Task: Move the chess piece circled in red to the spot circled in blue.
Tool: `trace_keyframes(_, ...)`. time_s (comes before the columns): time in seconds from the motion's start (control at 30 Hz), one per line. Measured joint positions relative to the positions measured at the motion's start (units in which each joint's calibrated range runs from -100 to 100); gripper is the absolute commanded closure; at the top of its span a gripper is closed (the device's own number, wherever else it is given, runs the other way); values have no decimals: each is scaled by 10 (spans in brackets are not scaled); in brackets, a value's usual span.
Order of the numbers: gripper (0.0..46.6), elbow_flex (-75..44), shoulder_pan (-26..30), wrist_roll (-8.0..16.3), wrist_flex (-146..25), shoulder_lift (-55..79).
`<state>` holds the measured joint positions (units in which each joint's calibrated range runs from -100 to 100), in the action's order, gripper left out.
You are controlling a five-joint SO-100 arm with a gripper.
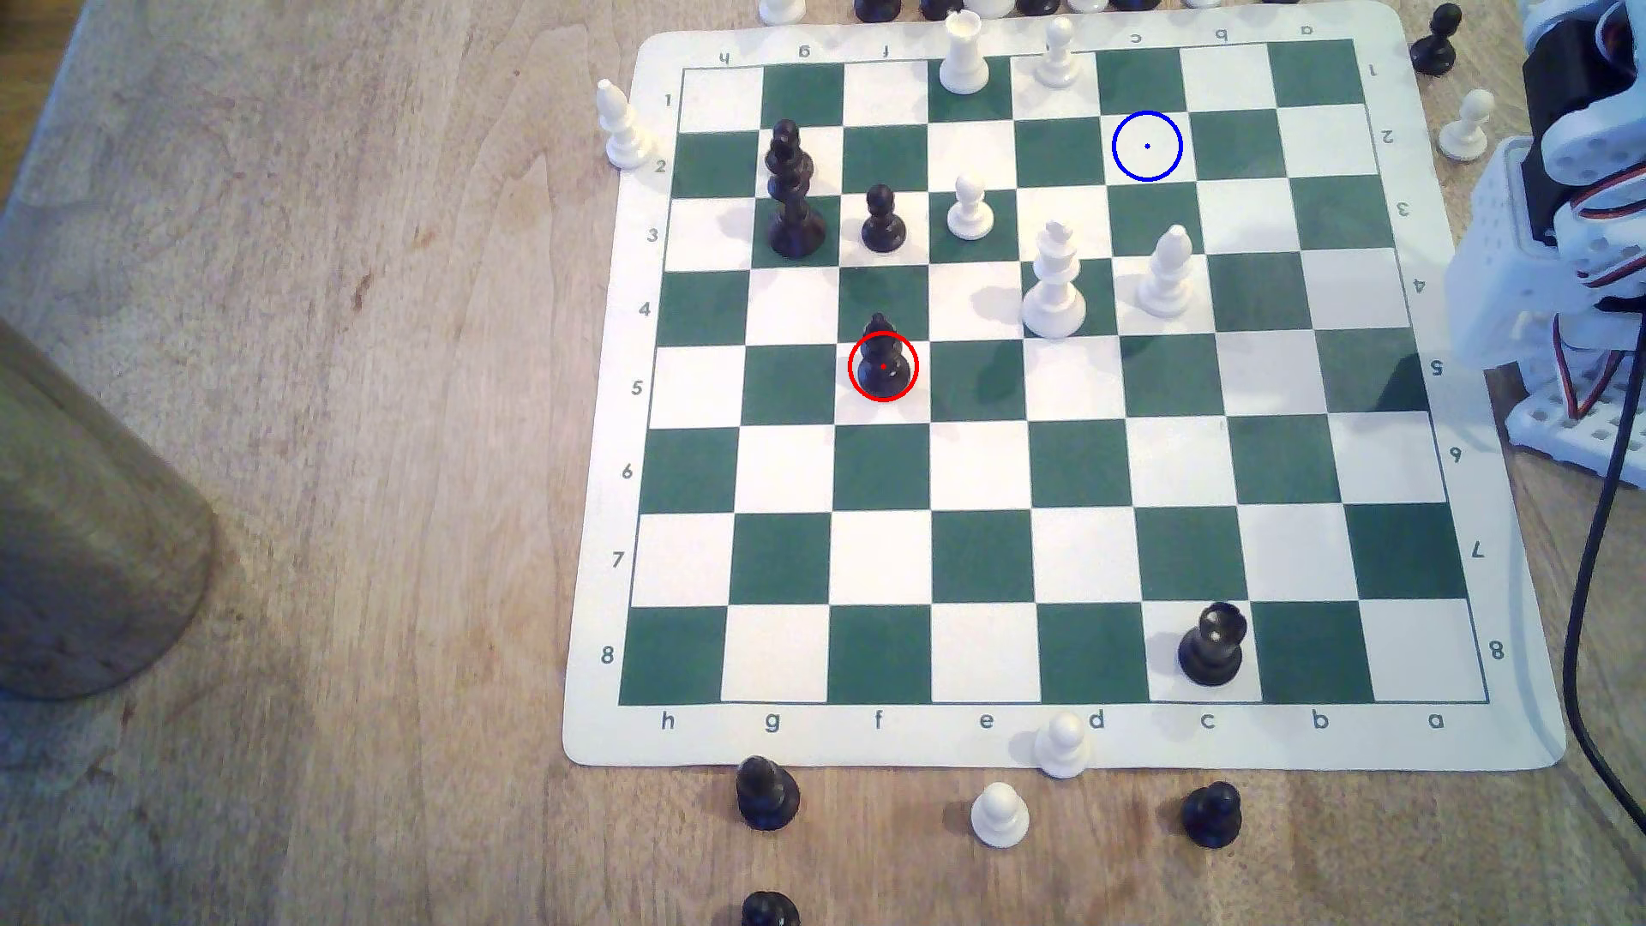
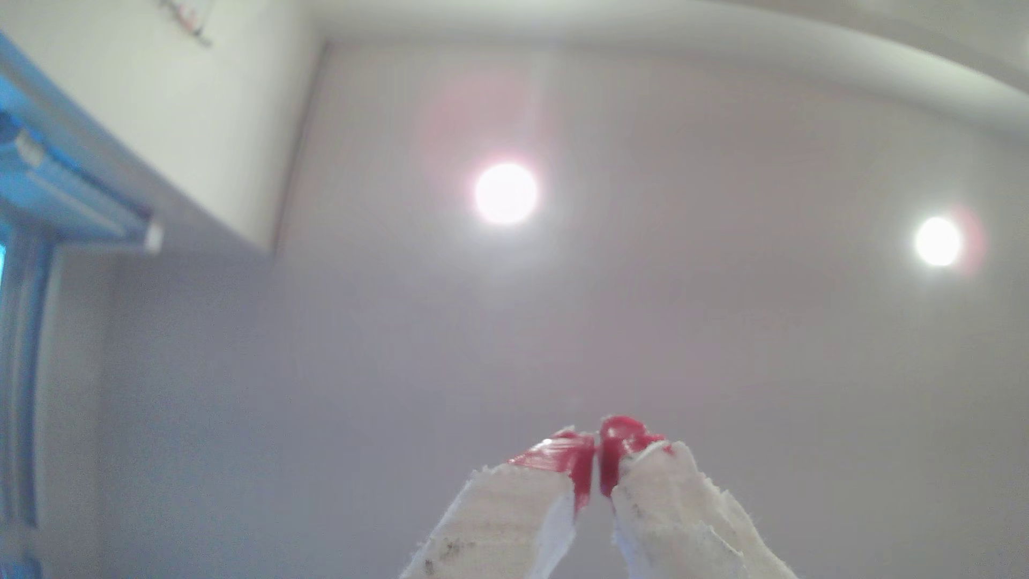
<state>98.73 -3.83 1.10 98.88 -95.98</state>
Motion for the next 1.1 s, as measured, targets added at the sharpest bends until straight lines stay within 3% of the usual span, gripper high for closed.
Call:
trace_keyframes(0.2, 464, 0, 60, 0, -46, 0)
trace_keyframes(0.5, 464, -8, 119, 0, -431, 0)
trace_keyframes(0.77, 464, -138, 105, 0, -867, 1)
trace_keyframes(1.1, 464, -186, 80, 5, -1107, 2)
